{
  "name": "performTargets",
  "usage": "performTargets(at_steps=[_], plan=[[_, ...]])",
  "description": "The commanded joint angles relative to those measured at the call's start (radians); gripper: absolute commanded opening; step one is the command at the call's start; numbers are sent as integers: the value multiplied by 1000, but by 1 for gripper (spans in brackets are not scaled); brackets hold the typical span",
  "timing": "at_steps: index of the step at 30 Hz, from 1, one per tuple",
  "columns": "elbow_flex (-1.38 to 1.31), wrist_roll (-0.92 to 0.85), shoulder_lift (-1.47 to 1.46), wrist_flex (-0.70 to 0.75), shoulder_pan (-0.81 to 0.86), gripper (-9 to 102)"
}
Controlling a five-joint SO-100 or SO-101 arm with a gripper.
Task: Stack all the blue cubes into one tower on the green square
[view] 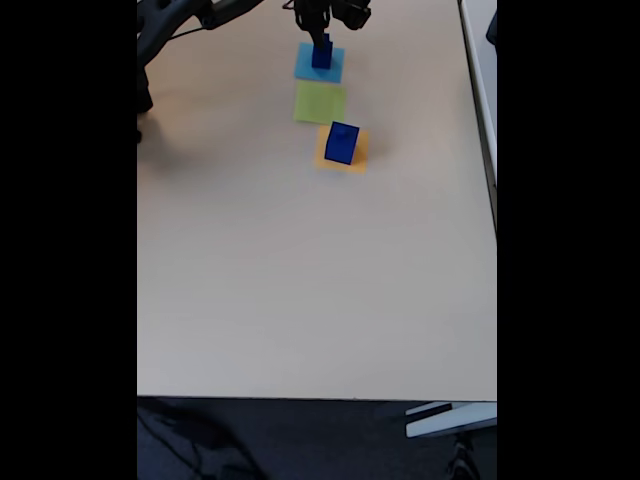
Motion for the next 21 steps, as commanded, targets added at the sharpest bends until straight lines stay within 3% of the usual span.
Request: performTargets(at_steps=[1,6,21], plan=[[-29,-8,71,2,5,16],[-28,-11,75,5,5,24],[-28,-48,117,9,2,24]])
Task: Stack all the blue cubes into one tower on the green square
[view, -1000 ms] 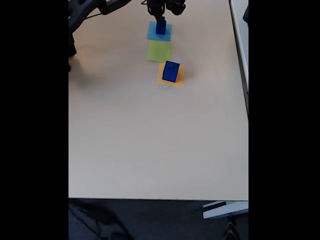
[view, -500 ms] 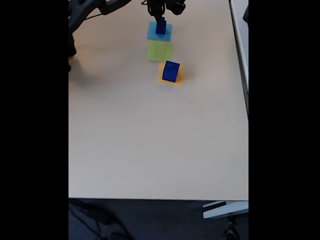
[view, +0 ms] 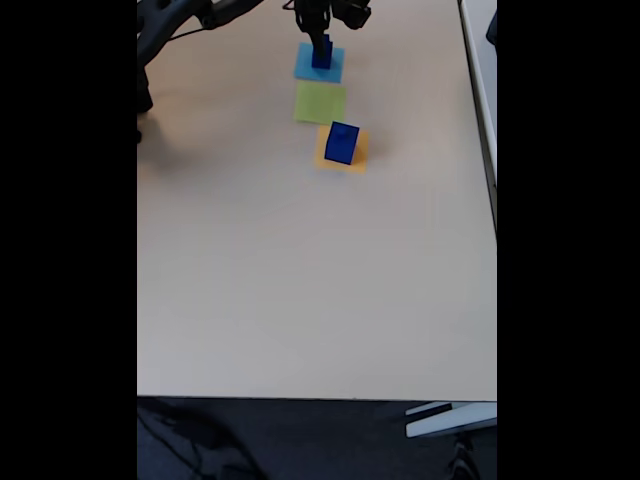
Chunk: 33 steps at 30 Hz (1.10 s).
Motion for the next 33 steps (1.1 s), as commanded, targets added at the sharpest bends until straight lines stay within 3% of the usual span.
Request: performTargets(at_steps=[1,10,16,22,33], plan=[[-28,-29,130,9,0,24],[48,-130,454,86,-12,24],[192,-341,632,64,141,24],[187,-555,548,-46,322,24],[92,-588,314,-114,417,24]])
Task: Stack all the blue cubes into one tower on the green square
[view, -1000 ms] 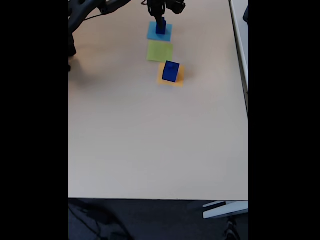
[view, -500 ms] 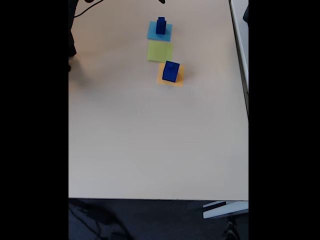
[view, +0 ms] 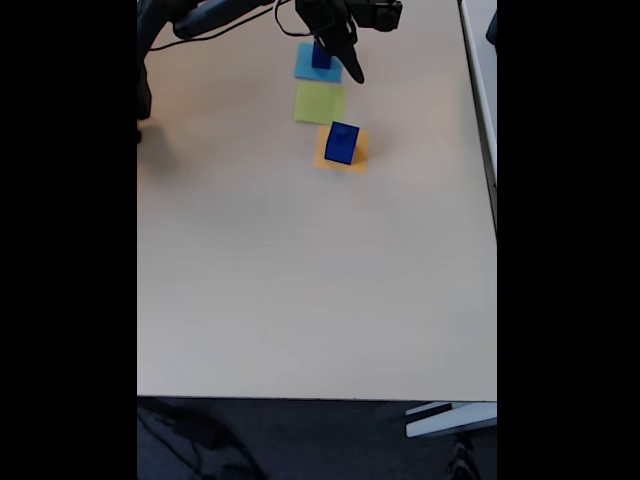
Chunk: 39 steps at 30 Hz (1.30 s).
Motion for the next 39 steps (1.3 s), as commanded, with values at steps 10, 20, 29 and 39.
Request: performTargets(at_steps=[10,20,29,39], plan=[[-26,-15,-41,-31,71,23],[72,-34,-55,-61,109,21],[189,-44,-26,-124,114,20],[278,-54,15,-156,121,19]])
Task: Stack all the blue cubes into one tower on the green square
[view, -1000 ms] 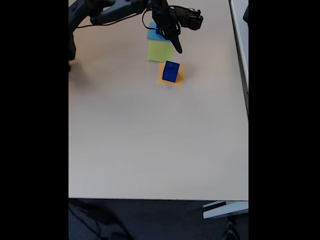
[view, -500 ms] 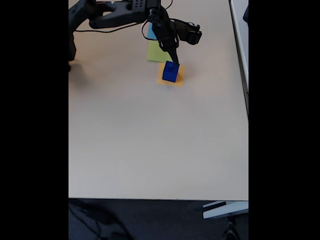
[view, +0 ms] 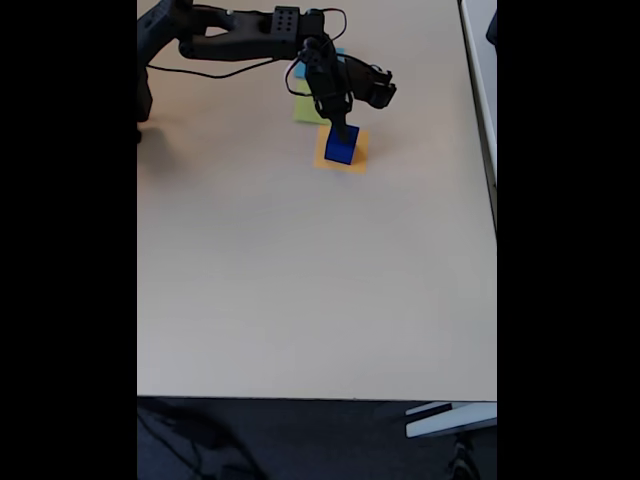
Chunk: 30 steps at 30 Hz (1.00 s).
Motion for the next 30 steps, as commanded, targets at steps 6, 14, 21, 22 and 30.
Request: performTargets(at_steps=[6,14,21,22,30], plan=[[-3,-29,92,-20,21,19],[-3,-35,98,-20,21,16],[-2,-37,100,-17,25,8],[-2,-37,100,-17,25,7],[-2,-35,100,-17,26,0]])
